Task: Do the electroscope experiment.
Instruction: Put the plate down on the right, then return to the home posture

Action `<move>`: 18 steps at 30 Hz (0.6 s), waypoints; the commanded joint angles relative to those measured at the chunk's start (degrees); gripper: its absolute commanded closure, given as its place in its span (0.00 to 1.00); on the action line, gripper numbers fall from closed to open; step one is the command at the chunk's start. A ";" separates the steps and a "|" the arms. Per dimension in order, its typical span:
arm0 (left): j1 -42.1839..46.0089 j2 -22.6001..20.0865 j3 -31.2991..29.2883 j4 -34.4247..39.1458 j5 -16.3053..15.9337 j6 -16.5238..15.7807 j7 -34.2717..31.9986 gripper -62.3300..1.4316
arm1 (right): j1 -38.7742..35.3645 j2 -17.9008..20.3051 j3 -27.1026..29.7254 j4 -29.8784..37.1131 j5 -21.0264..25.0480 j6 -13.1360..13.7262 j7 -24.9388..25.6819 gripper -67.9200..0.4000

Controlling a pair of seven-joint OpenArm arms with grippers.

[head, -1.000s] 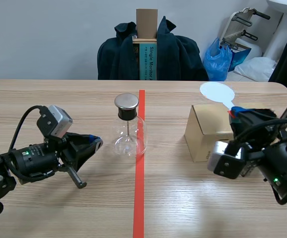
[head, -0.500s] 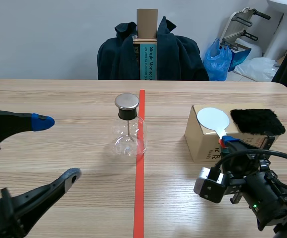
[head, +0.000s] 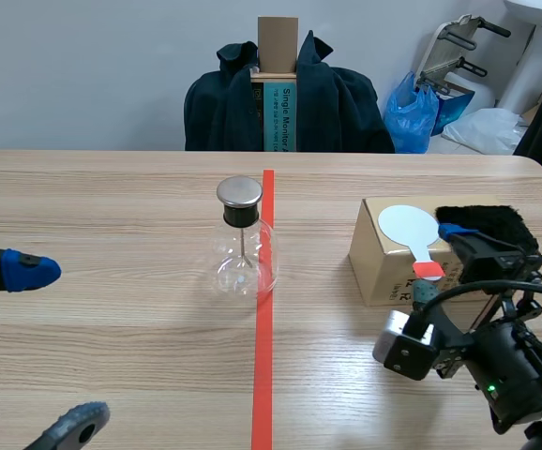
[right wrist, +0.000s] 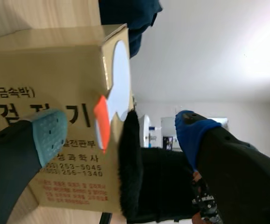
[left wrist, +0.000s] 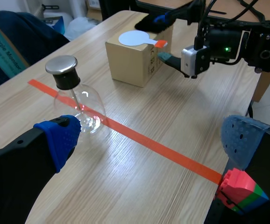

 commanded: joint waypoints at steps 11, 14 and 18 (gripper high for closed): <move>-0.96 0.44 0.26 0.33 -0.61 0.09 -0.52 0.00 | -9.62 22.14 0.72 15.47 37.70 -1.73 13.75 0.18; -0.96 0.44 0.26 0.33 -0.61 0.09 -0.42 0.00 | -10.95 28.28 0.72 21.42 50.38 -0.76 15.23 0.18; -0.96 0.44 0.26 0.33 -0.61 0.09 -0.42 0.00 | -10.75 33.55 1.07 27.85 63.67 0.46 15.96 0.18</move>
